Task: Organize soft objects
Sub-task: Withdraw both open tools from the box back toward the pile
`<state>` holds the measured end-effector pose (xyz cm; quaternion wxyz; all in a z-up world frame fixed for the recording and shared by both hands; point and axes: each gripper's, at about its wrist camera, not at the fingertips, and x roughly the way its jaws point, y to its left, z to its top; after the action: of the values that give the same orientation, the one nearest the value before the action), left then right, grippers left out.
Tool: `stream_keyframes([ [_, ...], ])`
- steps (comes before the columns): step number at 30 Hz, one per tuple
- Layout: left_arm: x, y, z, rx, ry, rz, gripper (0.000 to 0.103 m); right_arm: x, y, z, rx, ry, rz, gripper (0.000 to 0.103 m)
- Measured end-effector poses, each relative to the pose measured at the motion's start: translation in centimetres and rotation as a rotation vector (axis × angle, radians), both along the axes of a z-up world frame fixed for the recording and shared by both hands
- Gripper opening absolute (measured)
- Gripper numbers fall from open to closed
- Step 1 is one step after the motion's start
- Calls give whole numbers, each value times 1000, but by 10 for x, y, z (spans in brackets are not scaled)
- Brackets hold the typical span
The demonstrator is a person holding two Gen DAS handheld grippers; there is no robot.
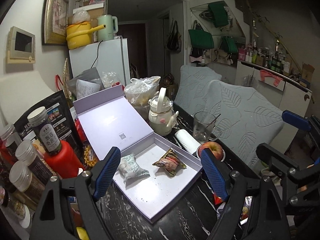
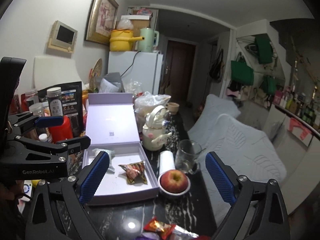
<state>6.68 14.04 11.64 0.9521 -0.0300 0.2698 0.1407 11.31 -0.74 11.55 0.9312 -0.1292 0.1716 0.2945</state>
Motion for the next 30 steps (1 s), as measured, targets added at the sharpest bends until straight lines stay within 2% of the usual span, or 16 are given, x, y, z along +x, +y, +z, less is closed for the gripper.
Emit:
stream_keyframes([
  [7, -28, -26, 4, 6, -31, -54, 99, -36, -28, 3, 8, -29, -50, 102],
  [19, -57, -69, -5, -13, -43, -181, 99, -78, -83, -14, 18, 14, -138, 103],
  [25, -59, -90, -18, -26, -21, -240, 99, -94, -106, -27, 11, 16, -199, 102],
  [30, -57, -108, -35, -51, 15, -303, 99, -100, -125, -41, 16, 52, -247, 102],
])
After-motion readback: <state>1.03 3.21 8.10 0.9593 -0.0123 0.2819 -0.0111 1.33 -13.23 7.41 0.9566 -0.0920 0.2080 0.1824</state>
